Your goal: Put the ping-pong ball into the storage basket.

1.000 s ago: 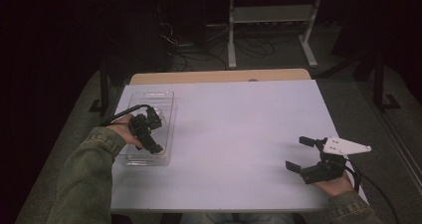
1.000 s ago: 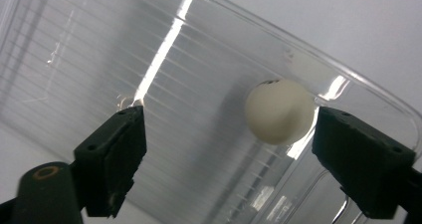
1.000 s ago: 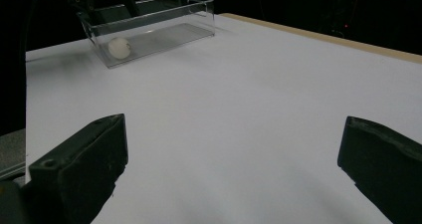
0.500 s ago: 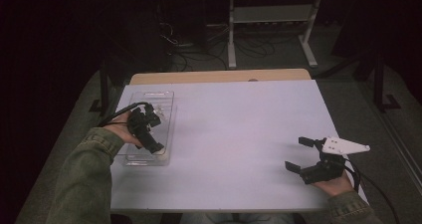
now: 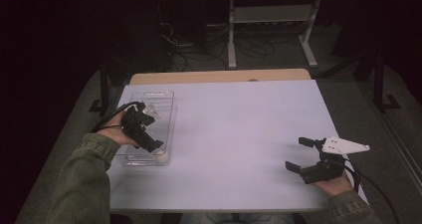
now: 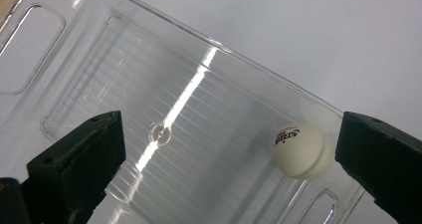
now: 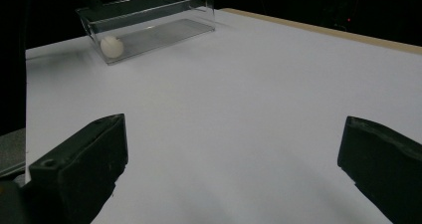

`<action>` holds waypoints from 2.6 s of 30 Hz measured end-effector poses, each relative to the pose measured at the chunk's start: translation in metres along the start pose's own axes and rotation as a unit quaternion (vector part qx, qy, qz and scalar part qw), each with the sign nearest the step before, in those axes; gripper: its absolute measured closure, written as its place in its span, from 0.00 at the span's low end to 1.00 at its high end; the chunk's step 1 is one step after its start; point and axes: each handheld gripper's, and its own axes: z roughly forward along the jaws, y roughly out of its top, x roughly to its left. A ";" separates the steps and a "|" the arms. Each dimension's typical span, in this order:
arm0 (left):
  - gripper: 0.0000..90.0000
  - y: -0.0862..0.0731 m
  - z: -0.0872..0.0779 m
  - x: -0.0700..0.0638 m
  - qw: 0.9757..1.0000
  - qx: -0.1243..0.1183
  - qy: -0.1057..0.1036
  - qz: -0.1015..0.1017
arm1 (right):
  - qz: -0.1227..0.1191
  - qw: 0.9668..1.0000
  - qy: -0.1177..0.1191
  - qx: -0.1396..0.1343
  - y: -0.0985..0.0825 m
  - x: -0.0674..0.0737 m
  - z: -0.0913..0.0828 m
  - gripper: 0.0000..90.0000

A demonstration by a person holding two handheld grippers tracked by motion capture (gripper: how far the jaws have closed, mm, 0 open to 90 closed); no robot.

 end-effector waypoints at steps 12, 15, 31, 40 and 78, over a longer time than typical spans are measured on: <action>0.00 -0.013 -0.008 -0.007 0.998 -0.056 -0.013 -0.011 | 0.002 1.000 -0.001 -0.002 0.000 0.000 0.000 0.00; 0.00 -0.013 -0.010 -0.009 0.998 -0.068 -0.010 -0.012 | 0.003 1.000 -0.002 -0.003 0.000 -0.001 0.000 0.00; 0.00 -0.019 -0.010 -0.031 0.994 -0.110 -0.015 0.002 | -0.001 1.000 -0.002 -0.008 0.001 0.001 -0.001 0.00; 0.00 -0.032 -0.010 -0.039 0.992 -0.126 -0.012 -0.003 | -0.002 1.000 -0.002 -0.008 0.001 0.001 -0.001 0.00; 0.00 -0.067 -0.002 -0.053 0.969 -0.238 -0.017 -0.059 | -0.010 1.000 0.002 -0.009 0.002 0.003 -0.001 0.00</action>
